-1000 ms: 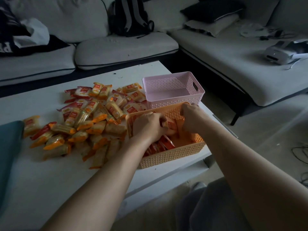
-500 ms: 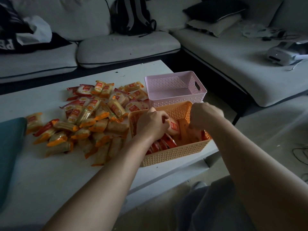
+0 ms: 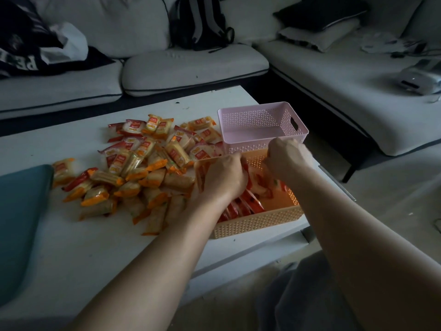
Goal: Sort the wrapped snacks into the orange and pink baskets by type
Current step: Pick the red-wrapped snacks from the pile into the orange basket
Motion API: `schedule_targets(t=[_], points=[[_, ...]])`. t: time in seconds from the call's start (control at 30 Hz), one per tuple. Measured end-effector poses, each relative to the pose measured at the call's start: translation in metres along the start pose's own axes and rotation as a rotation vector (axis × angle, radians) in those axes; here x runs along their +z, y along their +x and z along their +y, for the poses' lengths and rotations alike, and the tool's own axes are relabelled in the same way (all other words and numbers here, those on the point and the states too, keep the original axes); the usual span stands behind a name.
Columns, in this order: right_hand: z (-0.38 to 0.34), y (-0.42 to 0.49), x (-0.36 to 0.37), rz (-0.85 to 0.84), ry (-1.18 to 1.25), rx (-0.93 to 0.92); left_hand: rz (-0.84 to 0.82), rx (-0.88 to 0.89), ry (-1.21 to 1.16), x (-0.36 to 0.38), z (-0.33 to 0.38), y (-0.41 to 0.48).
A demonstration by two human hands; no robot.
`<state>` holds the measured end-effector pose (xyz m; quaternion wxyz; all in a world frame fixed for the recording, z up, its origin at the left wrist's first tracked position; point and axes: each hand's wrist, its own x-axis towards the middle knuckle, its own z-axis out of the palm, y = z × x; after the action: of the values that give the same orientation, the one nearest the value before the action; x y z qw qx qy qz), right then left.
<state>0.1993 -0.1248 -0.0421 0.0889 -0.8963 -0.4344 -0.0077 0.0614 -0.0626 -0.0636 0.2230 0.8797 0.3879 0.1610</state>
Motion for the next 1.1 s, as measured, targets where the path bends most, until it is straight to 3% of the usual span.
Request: schedule_targets(t=[0.2,0.37,0.47,0.57,0.73,0.9,1.1], points=[[0.004,-0.002,-0.002,-0.368,0.328,0.041,-0.031,-0.148,-0.236,0.001,0.002,0.003],[0.028,-0.006,0.008,-0.593,0.368,0.079,-0.097,-0.253,-0.298,0.003,-0.006,0.012],[0.025,-0.008,0.013,-0.554,0.464,0.143,-0.107,-0.226,-0.31,0.005,-0.002,0.016],[0.015,-0.011,0.012,-0.573,0.612,0.204,-0.017,-0.199,-0.395,0.003,-0.004,0.017],[0.0,-0.013,0.009,-0.578,0.468,0.131,-0.042,-0.113,-0.254,-0.009,-0.013,0.007],[-0.022,-0.02,-0.008,-0.268,0.299,0.058,0.147,-0.107,-0.266,-0.034,-0.034,-0.007],[-0.069,-0.028,-0.016,-0.111,0.25,-0.054,0.186,-0.257,-0.248,-0.073,-0.098,-0.034]])
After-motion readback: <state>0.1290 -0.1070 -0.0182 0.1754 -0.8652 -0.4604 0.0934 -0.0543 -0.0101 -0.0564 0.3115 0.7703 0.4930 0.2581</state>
